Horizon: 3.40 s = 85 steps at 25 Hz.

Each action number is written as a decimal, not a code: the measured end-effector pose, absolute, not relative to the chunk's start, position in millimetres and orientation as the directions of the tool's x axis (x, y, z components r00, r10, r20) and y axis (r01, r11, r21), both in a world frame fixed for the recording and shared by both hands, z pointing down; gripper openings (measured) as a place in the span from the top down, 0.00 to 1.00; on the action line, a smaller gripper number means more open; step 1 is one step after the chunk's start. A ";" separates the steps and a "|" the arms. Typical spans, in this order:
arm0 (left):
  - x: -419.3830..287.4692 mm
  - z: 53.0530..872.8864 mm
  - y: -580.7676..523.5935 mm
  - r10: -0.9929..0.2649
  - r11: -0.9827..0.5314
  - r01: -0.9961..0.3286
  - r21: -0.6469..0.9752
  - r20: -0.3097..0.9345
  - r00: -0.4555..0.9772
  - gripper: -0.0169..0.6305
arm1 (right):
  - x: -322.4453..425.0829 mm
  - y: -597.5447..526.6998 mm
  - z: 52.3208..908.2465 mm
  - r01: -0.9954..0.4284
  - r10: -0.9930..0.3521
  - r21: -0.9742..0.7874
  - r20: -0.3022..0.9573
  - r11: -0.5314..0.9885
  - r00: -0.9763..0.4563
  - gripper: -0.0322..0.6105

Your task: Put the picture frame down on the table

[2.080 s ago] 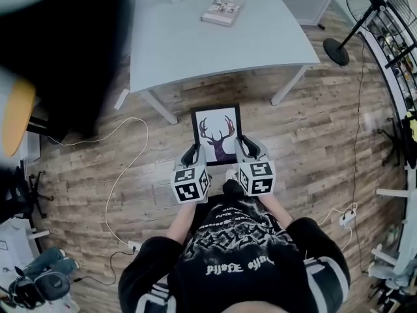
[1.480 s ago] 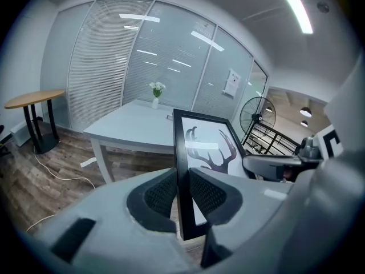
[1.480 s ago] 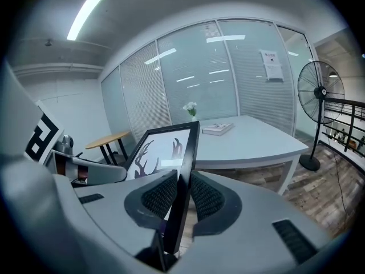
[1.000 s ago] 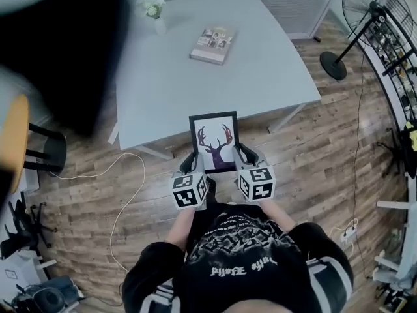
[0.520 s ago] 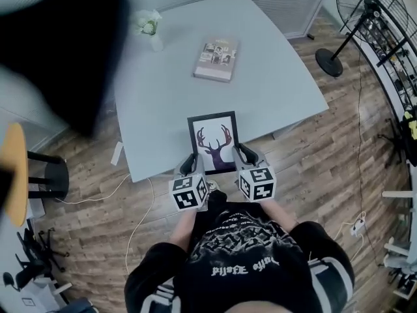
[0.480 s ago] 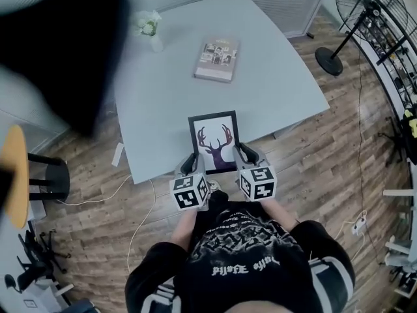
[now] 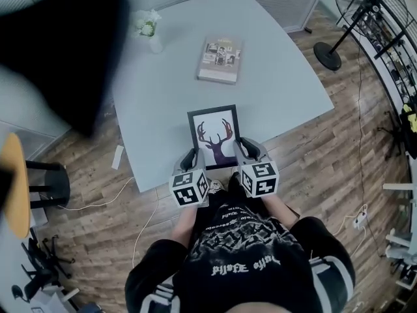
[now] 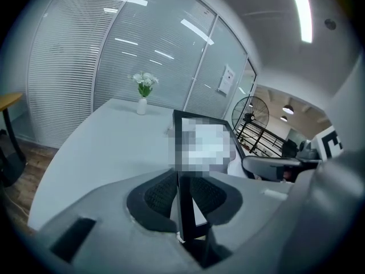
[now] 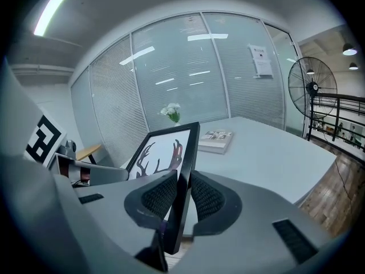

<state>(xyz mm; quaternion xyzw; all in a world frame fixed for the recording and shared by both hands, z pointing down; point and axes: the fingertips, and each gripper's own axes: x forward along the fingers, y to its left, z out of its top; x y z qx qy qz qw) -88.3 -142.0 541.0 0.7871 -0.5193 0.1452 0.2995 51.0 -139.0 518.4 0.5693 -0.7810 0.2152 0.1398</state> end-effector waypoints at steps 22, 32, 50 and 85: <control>-90.7 545.5 -234.0 -0.773 -0.133 -0.939 0.316 0.560 0.298 0.85 | 47.1 -254.3 526.3 -0.896 -0.753 -0.193 0.488 0.400 -0.441 0.84; -95.8 552.1 -267.7 -0.772 -0.051 -0.950 0.308 0.591 0.234 0.85 | 39.6 -299.2 536.2 -0.867 -0.700 -0.201 0.520 0.456 -0.489 0.84; -119.5 598.8 -293.1 -0.699 0.056 -0.959 0.276 0.697 0.160 0.85 | 11.1 -337.5 588.8 -0.845 -0.592 -0.205 0.632 0.494 -0.500 0.84; -133.2 657.2 -307.2 -0.552 0.119 -0.956 0.269 0.818 0.161 0.85 | -5.5 -354.2 650.1 -0.853 -0.469 -0.175 0.772 0.492 -0.429 0.84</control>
